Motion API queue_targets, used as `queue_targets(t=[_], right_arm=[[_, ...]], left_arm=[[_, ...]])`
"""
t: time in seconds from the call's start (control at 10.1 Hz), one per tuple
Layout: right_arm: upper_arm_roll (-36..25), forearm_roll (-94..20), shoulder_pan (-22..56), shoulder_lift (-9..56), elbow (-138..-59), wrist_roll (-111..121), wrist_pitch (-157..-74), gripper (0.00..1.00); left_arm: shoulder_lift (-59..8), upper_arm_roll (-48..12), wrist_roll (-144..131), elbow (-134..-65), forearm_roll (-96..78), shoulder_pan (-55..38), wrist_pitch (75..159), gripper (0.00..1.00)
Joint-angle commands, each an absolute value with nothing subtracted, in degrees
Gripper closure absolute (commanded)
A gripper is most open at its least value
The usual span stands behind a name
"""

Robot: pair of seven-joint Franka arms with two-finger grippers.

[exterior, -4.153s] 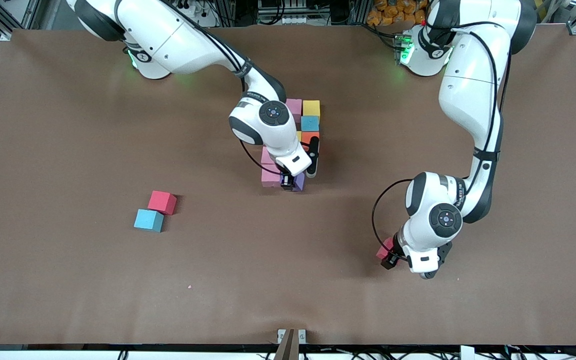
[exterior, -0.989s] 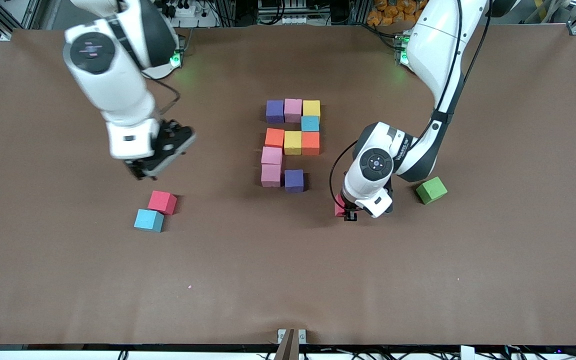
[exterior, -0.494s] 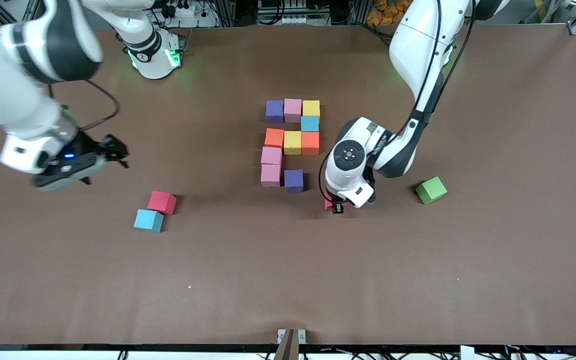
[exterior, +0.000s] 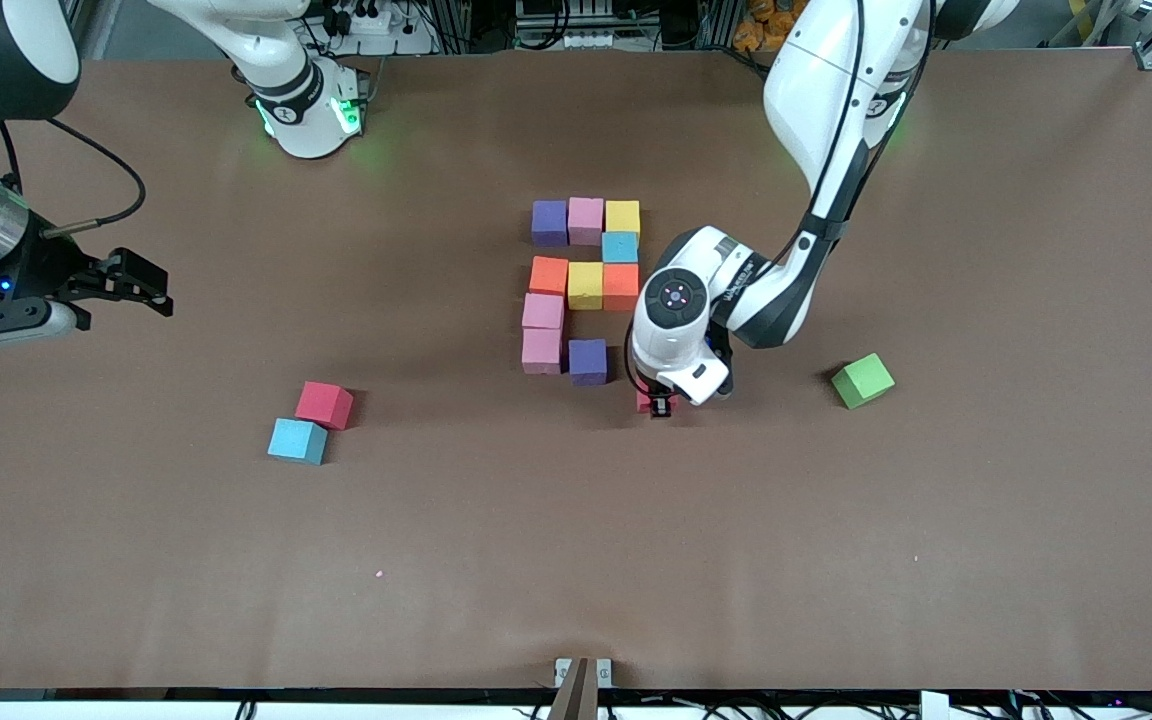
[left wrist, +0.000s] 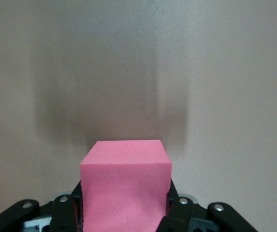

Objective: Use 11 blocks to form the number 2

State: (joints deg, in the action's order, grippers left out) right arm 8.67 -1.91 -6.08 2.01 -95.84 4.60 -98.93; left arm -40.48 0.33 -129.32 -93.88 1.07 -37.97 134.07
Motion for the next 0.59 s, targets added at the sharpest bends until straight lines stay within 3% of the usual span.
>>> queue_targets(t=[0.0,0.49], right_arm=[[9.2,-2.3,-7.2,1.8,-94.2,0.4,-97.6,0.00],[9.3,-0.4,-12.0,1.9,-91.0,-0.3,-93.3,0.00]], left_arm=[[-40.3,0.7,-131.3,-94.3,2.6,-39.2,134.6,0.42],[-40.3,0.7,-132.8,-94.6,2.6,-41.7,135.1,0.42]])
